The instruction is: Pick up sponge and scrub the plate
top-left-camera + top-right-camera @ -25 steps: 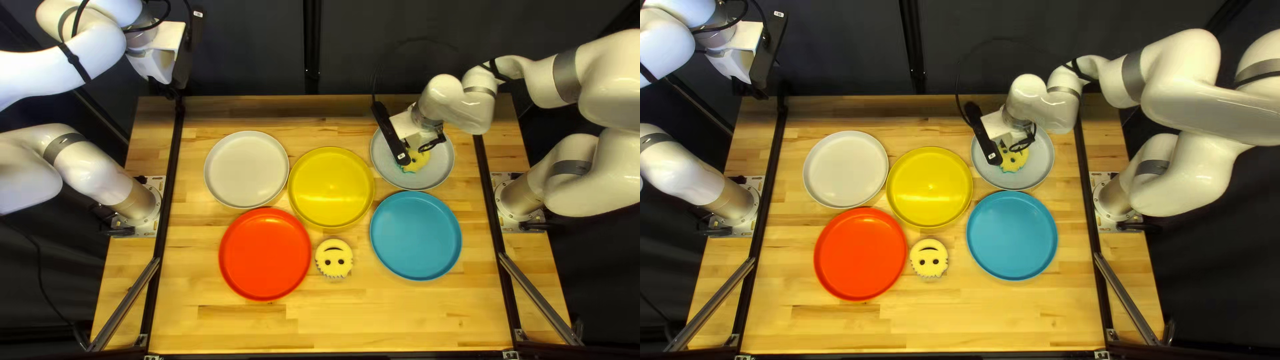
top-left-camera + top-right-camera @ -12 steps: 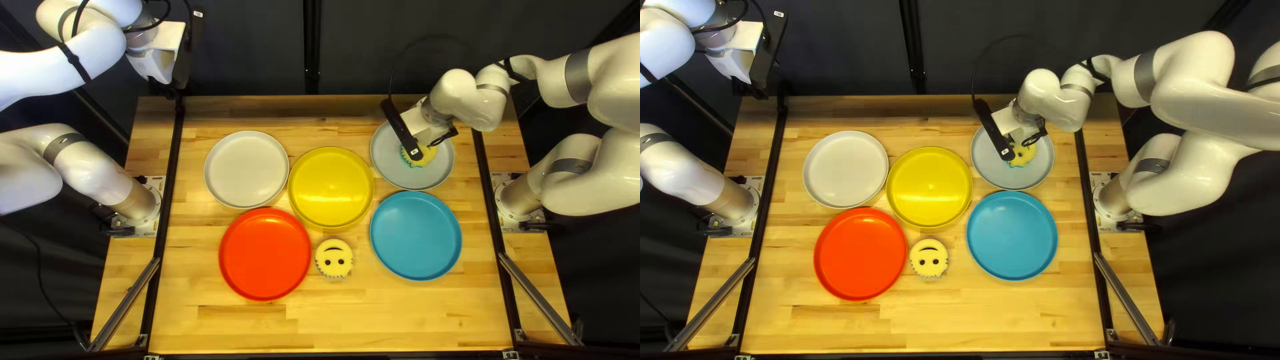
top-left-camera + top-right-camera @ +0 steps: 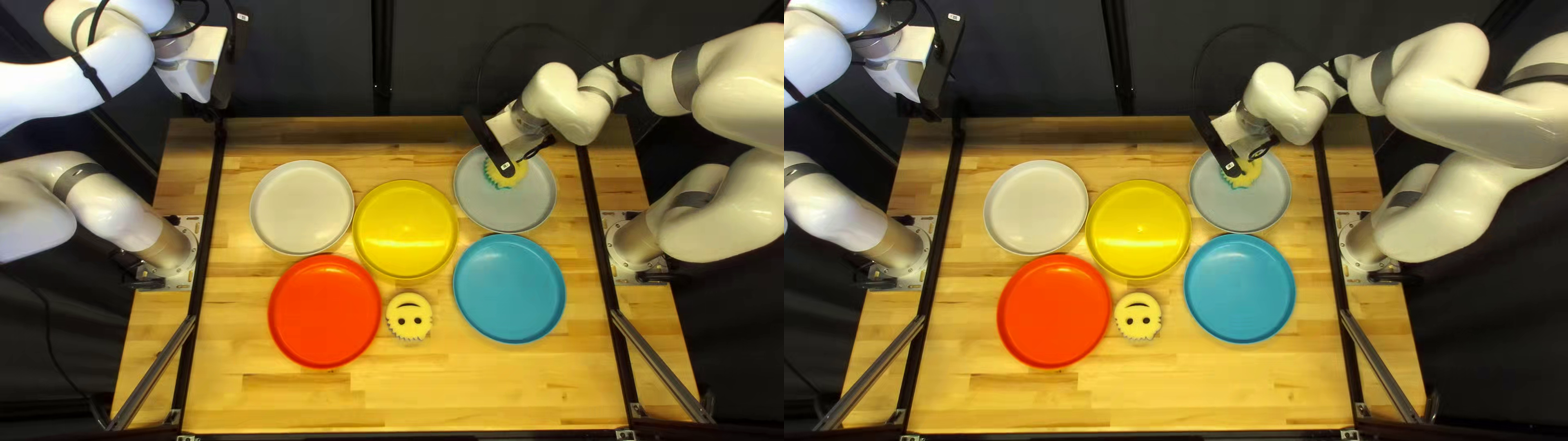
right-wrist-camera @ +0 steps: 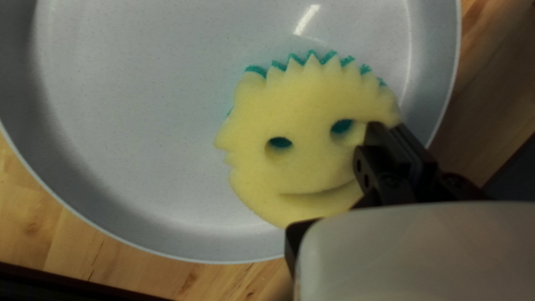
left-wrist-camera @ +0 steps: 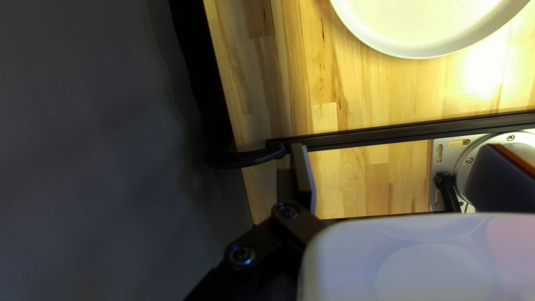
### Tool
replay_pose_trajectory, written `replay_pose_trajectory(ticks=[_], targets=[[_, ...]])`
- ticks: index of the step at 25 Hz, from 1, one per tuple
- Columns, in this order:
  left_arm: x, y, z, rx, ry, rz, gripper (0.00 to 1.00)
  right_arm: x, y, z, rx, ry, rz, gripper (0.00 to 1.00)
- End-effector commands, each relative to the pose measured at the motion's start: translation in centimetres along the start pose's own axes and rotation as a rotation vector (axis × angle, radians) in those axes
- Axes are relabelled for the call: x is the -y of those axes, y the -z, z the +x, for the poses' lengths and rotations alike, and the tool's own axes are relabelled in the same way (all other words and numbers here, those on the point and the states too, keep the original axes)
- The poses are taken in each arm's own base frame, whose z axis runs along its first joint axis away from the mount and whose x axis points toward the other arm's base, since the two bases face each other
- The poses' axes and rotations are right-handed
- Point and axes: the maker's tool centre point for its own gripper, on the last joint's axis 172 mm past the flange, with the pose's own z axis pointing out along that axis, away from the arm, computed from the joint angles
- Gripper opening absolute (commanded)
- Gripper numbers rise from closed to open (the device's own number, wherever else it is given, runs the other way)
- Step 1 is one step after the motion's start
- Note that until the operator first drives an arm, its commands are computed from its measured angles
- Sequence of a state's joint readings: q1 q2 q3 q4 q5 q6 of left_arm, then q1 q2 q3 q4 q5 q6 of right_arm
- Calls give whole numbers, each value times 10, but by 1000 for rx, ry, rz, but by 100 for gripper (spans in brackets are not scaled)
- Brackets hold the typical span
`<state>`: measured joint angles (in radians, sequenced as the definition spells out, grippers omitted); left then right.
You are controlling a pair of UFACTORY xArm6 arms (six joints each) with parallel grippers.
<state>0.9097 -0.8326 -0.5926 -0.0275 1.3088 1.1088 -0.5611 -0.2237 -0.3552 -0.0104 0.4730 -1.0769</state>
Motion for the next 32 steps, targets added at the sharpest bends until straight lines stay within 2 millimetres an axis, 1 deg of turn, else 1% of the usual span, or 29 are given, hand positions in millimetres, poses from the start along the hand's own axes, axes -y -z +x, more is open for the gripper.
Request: replay_pose_trajectory(ticks=[1, 2, 4, 7, 9, 13, 18, 21, 23, 26, 32], targets=[[0, 0, 0, 0, 0, 0, 100, 23, 2, 3, 1, 0, 17, 0], [0, 0, 0, 0, 0, 0, 100, 30, 3, 2, 3, 7, 21, 0], [0, 0, 0, 0, 0, 0, 100, 36, 1, -2, 4, 24, 28, 0], [0, 0, 0, 0, 0, 0, 100, 36, -2, -10, 9, 57, 34, 0], [0, 0, 0, 0, 0, 0, 100, 30, -4, -15, 10, 76, 36, 0], [0, 0, 0, 0, 0, 0, 100, 8, -7, -26, 8, 124, 40, 0], [0, 0, 0, 0, 0, 0, 100, -14, -4, -28, 11, 167, 33, 0], [0, 0, 0, 0, 0, 0, 100, -21, -3, -27, 16, 189, 30, 0], [0, 0, 0, 0, 0, 0, 100, -19, -1, -29, 21, 201, 29, 0], [0, 0, 0, 0, 0, 0, 100, -10, 1, -32, 25, 206, 28, 0], [0, 0, 0, 0, 0, 0, 100, 19, 0, -31, 30, 213, 31, 0]])
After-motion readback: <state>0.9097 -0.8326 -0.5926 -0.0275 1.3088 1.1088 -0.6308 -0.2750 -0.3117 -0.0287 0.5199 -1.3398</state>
